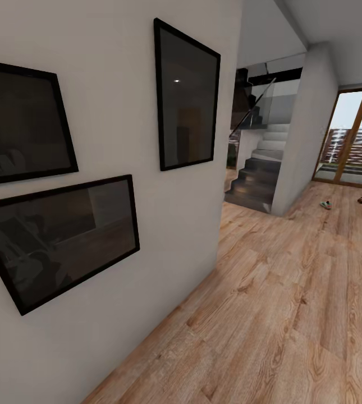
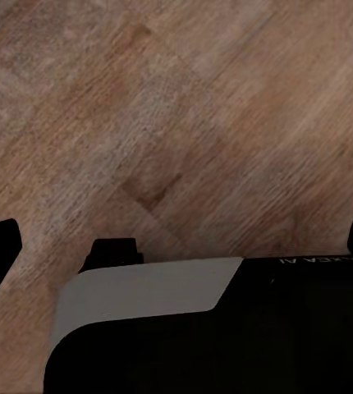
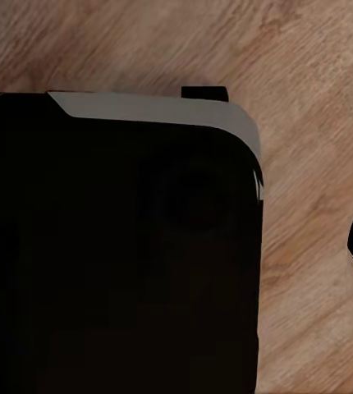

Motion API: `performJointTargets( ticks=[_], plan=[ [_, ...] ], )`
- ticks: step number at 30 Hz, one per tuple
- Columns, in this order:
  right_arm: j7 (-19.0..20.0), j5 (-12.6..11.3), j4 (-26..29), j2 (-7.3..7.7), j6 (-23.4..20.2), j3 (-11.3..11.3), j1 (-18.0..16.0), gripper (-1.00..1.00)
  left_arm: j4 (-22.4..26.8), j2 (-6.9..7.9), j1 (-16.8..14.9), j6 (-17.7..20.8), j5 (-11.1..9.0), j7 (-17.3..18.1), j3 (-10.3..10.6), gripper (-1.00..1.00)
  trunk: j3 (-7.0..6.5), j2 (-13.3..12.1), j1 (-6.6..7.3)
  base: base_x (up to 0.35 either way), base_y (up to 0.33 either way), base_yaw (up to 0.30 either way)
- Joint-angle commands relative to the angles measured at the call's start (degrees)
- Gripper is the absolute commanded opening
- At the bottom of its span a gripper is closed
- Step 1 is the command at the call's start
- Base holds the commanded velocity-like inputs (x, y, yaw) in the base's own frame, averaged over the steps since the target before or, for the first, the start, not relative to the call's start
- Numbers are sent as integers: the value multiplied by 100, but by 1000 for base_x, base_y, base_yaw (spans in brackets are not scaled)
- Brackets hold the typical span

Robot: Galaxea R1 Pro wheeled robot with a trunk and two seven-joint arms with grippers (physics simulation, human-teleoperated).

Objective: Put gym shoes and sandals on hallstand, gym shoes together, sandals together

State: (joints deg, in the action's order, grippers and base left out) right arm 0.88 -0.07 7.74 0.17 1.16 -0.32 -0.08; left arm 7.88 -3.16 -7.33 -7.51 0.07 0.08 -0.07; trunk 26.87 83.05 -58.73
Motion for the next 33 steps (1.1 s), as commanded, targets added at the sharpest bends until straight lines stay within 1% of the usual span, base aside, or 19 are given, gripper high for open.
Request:
performJointTargets(
  ticks=[1,6,15,16,23,33],
  plan=[
    [7,-1,35,1,13,-6,-1,100,28,0,-4,-53,1,1,-1,100,6,3,0,0,0,-7],
    [9,-2,196,1,15,-11,-1,100,189,0,-5,-213,2,1,-2,100,6,3,0,0,0,-118],
    [9,-2,216,1,15,-12,-1,100,480,0,-5,-502,0,1,-2,100,6,3,0,0,0,-232],
    [9,-2,217,1,15,-12,-1,100,1128,0,-5,-552,0,1,-2,100,6,3,0,0,0,-251],
    [8,-2,218,1,16,-12,-1,100,1128,0,-5,-556,2,1,-2,100,6,3,0,25,-1,-253],
    [8,-2,219,1,16,-11,-1,100,1128,0,-5,-558,2,1,-2,100,6,3,0,262,-113,-247]
  ],
)
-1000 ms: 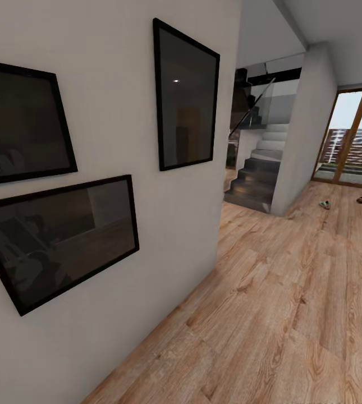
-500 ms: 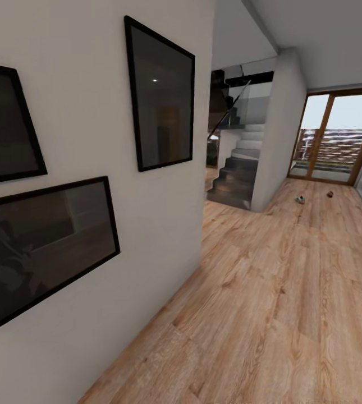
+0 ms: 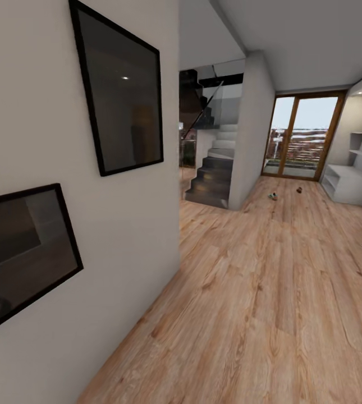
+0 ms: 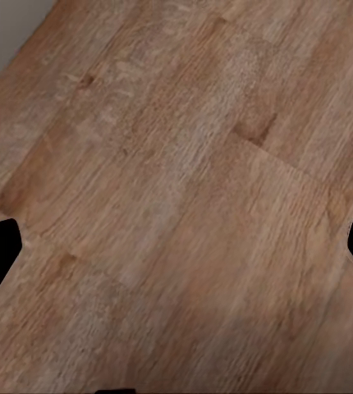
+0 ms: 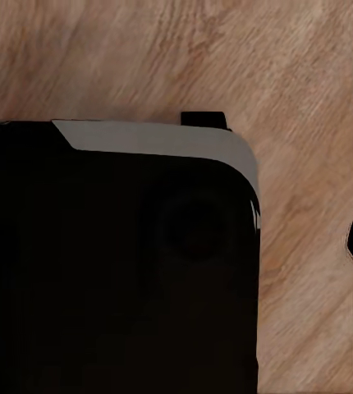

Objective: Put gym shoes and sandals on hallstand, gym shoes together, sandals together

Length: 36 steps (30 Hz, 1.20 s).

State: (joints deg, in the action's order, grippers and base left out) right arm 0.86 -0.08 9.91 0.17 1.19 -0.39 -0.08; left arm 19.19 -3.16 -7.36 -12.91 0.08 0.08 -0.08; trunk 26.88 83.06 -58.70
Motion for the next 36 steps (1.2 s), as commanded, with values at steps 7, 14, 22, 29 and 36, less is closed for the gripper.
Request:
performJointTargets(
  ticks=[7,14,22,29,36],
  plan=[
    [10,-1,-1,0,13,-5,-1,100,-3,0,-3,-18,1,1,-1,100,5,2,-3,286,-204,-220],
    [10,-1,1,0,13,-4,-1,100,-3,0,-3,-18,1,1,-1,100,5,2,-3,237,-262,-216],
    [10,-1,-2,0,13,-5,-1,100,-3,9,-3,-18,9,-7,-1,100,5,2,-3,267,-235,-215],
    [8,-1,1,0,13,-3,-1,100,-3,15,-3,-18,10,-8,-1,100,5,2,-3,298,-194,-215],
    [10,-1,-3,0,11,-5,-1,100,-3,17,-3,-18,10,-8,-1,100,5,2,-3,308,-173,-215]
  ],
)
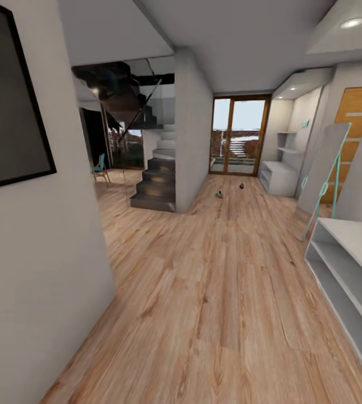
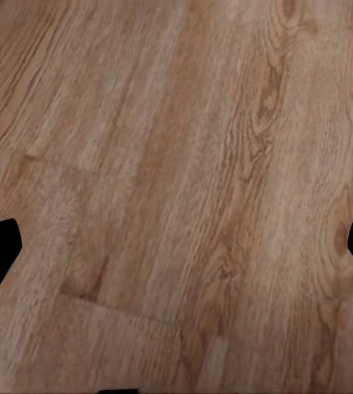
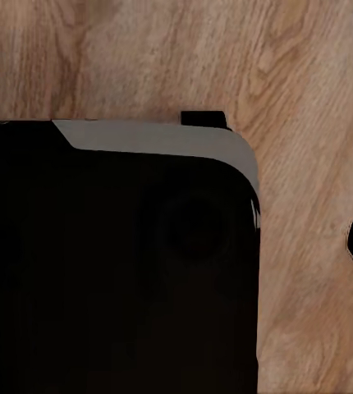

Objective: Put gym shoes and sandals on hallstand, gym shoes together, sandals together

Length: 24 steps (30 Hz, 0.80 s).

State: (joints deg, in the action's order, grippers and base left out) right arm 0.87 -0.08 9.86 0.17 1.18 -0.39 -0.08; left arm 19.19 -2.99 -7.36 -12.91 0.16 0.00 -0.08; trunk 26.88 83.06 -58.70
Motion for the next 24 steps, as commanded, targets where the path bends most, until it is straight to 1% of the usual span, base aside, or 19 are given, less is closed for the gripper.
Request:
performJointTargets(
  ticks=[1,15,21,24],
  plan=[
    [9,-1,1,0,11,-4,-1,100,-3,0,-3,-18,2,0,-1,100,5,2,-3,314,-156,-212],
    [9,-1,-1,0,14,2,-1,100,-3,0,-3,-26,2,-4,-1,100,5,2,-3,332,-114,-198],
    [9,-1,-2,-7,14,4,-1,100,-3,0,-3,-26,2,-1,-1,100,5,2,-3,342,-75,-152],
    [9,-1,-2,-8,14,4,-1,100,-3,0,-3,-27,2,0,-1,100,5,2,-3,343,-50,-71]
  ],
)
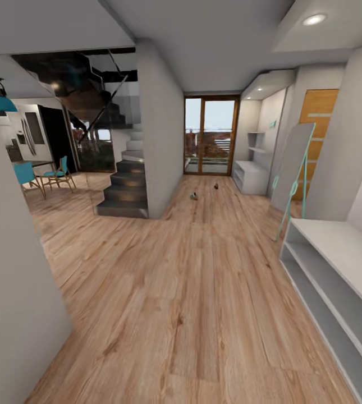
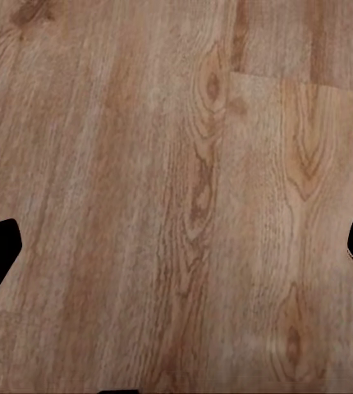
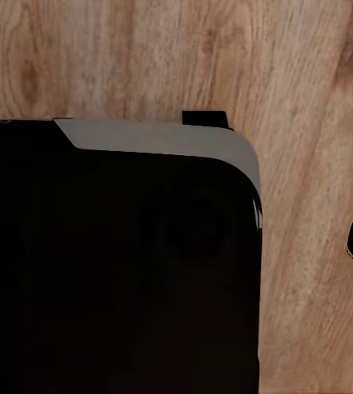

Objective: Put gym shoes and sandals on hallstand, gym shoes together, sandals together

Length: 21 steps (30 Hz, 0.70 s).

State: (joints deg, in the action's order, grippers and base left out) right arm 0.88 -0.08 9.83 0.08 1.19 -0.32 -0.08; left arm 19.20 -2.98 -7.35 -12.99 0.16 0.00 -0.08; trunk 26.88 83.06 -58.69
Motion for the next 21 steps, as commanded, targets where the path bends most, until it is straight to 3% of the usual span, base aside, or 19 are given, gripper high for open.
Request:
performJointTargets(
  ticks=[1,21],
  plan=[
    [9,-1,2,1,13,-4,-1,100,-4,-1,-3,-19,2,0,-1,100,5,2,-3,343,-19,-26],
    [7,-1,2,0,13,-4,-1,100,-4,-1,-3,-19,2,0,-1,100,5,2,-3,345,-2,-3]
  ],
)
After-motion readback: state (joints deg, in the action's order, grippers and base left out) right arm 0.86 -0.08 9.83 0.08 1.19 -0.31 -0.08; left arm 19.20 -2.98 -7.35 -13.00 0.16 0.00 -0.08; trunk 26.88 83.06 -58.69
